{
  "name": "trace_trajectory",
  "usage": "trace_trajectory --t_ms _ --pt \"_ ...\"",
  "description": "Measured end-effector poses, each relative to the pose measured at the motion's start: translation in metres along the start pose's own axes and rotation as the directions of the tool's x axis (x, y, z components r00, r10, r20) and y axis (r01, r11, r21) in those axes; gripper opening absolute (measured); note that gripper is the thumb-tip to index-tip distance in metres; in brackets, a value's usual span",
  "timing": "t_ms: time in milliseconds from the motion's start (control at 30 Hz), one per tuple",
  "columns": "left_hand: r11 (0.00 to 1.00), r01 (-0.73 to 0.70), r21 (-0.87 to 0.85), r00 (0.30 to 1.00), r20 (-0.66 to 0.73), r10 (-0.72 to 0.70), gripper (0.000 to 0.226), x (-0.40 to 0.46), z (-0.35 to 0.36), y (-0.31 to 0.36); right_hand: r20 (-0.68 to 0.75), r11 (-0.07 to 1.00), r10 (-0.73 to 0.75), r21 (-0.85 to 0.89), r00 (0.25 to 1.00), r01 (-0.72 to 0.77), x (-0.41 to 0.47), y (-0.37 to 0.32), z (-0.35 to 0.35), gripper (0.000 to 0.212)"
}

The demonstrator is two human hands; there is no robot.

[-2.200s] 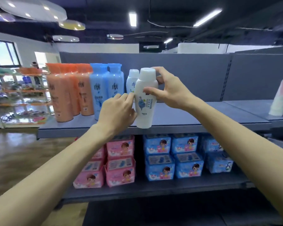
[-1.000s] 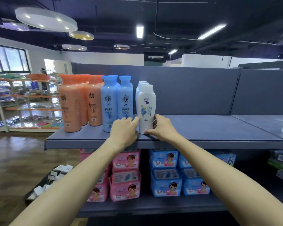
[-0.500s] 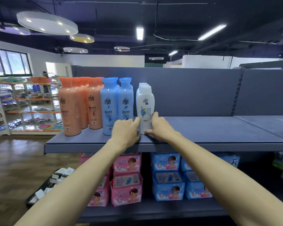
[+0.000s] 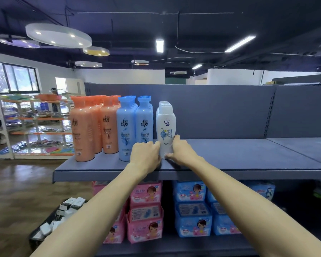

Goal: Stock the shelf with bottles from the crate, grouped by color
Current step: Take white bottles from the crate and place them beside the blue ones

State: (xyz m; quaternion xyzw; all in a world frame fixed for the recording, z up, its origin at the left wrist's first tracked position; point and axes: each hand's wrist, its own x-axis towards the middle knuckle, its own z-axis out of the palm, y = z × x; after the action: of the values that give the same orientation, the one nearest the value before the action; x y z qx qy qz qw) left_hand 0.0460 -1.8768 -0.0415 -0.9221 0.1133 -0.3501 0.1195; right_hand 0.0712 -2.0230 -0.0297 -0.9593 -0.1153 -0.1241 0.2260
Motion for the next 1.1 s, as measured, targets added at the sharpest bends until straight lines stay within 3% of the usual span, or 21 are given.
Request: trace_trajectory --t_ms 167,400,600,767,900,1100 --pt "0.999 -0.025 -0.038 1.0 0.007 0.025 0.011 -0.004 -0.004 -0.004 -0.013 0.996 -0.023 -0.087 1.0 0.022 -0.006 0.003 -0.007 0.054" --pt "0.994 -0.064 -0.089 0.995 -0.086 0.056 0.021 -0.018 -0.026 0.003 -0.015 0.959 -0.154 -0.245 0.988 0.145 -0.039 0.016 -0.027 0.041" --pt "0.972 -0.157 -0.174 0.966 -0.23 0.115 0.02 -0.032 -0.03 0.029 -0.135 0.829 -0.301 -0.526 0.944 0.189 -0.096 0.038 -0.029 0.031" --pt "0.929 -0.236 -0.284 0.952 -0.26 0.163 0.017 -0.056 -0.022 0.076 -0.119 0.782 -0.28 -0.604 0.953 0.154 -0.143 0.073 -0.021 0.025" --pt "0.884 -0.273 -0.379 0.959 -0.18 0.22 0.019 -0.098 0.013 0.125 -0.051 0.794 -0.193 -0.595 0.98 0.125 -0.186 0.119 0.012 0.026" --pt "0.846 -0.146 -0.513 0.957 0.144 0.253 0.024 -0.214 0.082 0.199 0.109 0.857 0.004 -0.513 0.994 0.052 -0.272 0.177 0.099 0.029"
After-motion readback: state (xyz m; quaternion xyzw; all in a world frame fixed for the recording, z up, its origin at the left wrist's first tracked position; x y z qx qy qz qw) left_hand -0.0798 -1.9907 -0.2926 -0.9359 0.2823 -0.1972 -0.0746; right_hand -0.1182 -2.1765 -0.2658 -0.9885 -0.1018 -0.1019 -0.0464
